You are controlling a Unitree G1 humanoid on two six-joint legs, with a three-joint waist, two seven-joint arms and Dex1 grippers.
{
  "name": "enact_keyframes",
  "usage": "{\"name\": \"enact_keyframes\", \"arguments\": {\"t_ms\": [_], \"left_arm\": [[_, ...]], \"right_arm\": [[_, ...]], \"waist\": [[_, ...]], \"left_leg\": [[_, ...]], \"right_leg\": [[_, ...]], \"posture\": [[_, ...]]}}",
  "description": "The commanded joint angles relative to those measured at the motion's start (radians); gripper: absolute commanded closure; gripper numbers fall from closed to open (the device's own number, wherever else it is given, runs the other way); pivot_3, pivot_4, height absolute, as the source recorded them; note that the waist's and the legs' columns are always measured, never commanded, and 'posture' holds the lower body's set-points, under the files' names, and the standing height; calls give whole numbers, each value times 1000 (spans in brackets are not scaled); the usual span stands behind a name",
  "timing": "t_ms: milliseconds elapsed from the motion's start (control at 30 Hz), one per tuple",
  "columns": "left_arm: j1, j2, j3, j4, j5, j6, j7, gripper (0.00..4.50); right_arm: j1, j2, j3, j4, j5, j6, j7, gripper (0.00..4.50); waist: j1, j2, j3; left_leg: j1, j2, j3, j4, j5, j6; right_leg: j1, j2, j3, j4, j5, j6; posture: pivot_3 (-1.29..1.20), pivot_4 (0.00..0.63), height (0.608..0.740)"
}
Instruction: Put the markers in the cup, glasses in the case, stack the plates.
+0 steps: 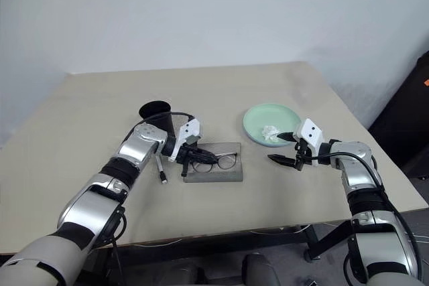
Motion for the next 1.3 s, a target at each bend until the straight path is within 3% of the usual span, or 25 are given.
{"name": "enact_keyframes", "arguments": {"t_ms": [33,300,533,567,700,1067,1300], "left_arm": [[-41,0,10,7,12,-18,-52,4461],[-24,25,0,-4,27,23,-173,4461],[-25,19,13,27,49,0,-128,4461],[-26,17,18,29,48,-1,-121,4002],[-34,5,41,37,39,-8,-85,2893],[-97,-50,163,10,-26,-11,17,2893],[-202,-67,222,125,16,-168,244,2893]], "right_arm": [[-16,-8,-13,-27,13,-4,1,509],[-14,-4,-12,-28,12,-4,-6,509],[-15,3,-9,-28,11,-3,-11,509],[-16,4,-9,-28,11,-3,-11,509],[-17,4,-9,-25,11,-3,-9,509],[-12,1,-10,-41,35,28,31,509],[30,-7,-21,-158,124,146,143,509]], "waist": [[0,0,0],[0,0,0],[0,0,0],[0,0,0],[0,0,0],[1,-1,0],[0,-1,0]], "left_leg": [[0,0,0,0,0,0],[0,0,-1,0,0,0],[0,0,-1,0,0,0],[0,0,-1,0,0,1],[1,0,-1,0,0,1],[0,0,-1,0,0,1],[0,-1,-2,0,0,1]], "right_leg": [[0,0,0,0,0,0],[0,0,1,1,0,0],[0,0,1,1,0,0],[0,0,1,1,0,0],[0,0,1,1,0,0],[0,0,1,1,0,0],[0,0,1,1,0,1]], "posture": [[0,0,740],[0,0,740],[0,0,740],[0,0,740],[0,0,740],[0,0,740],[0,0,740]]}}
